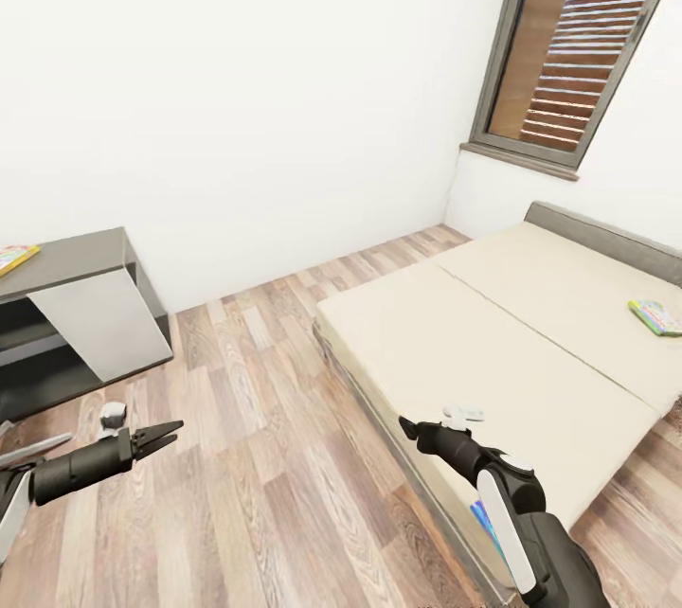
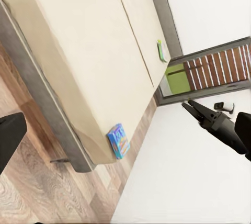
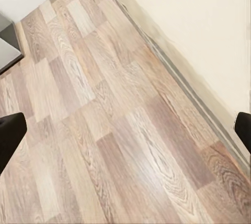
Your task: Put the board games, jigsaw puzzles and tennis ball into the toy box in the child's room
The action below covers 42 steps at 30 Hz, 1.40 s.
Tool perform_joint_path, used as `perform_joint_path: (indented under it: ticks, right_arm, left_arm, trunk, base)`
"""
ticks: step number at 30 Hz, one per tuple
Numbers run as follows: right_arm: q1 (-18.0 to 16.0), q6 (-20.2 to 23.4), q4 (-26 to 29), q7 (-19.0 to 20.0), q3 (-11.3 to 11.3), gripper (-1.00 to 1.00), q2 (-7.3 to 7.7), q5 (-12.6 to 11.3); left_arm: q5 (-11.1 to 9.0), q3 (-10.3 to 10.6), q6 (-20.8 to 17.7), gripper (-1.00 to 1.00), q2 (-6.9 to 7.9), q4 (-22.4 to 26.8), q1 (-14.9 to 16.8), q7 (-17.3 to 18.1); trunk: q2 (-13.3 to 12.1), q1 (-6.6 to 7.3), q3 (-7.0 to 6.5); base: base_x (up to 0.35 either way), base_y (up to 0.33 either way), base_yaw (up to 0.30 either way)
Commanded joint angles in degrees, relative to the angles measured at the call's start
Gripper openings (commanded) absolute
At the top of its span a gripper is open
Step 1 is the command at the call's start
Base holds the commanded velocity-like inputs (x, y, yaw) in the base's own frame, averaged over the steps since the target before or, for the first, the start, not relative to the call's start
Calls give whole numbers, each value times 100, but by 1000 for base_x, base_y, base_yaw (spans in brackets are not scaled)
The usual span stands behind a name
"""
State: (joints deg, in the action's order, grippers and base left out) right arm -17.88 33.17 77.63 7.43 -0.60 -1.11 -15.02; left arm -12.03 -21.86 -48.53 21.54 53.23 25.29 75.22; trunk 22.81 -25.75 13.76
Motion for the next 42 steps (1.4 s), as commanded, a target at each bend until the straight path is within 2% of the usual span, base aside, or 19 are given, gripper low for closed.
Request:
perform_joint_path:
  ticks: [1, 22, 30, 42]
  right_arm:
    - [-5, 32, 6, 13, 5, 100, -3, -4]
    - [-5, 32, -2, 13, 9, 100, -5, -11]
    - [-5, 32, -2, 14, 5, 100, -3, -9]
    - [-5, 25, -2, 8, -9, 100, -11, -6]
  left_arm:
    - [-17, 0, -52, 100, 1, -1, 2, 10]
    - [-14, -7, -54, 100, 0, 0, 2, 1]
    - [-16, -7, -55, 100, -4, 0, 2, 1]
    - [-13, -9, -51, 100, 2, -1, 2, 2]
  trunk:
    - [11, -3, 5]
    - [11, -3, -112]
    - [11, -3, -158]
    - [11, -3, -226]
  base:
    - [0, 102, -247]
    - [0, 85, -247]
    - [0, 185, -247]
    - [0, 32, -247]
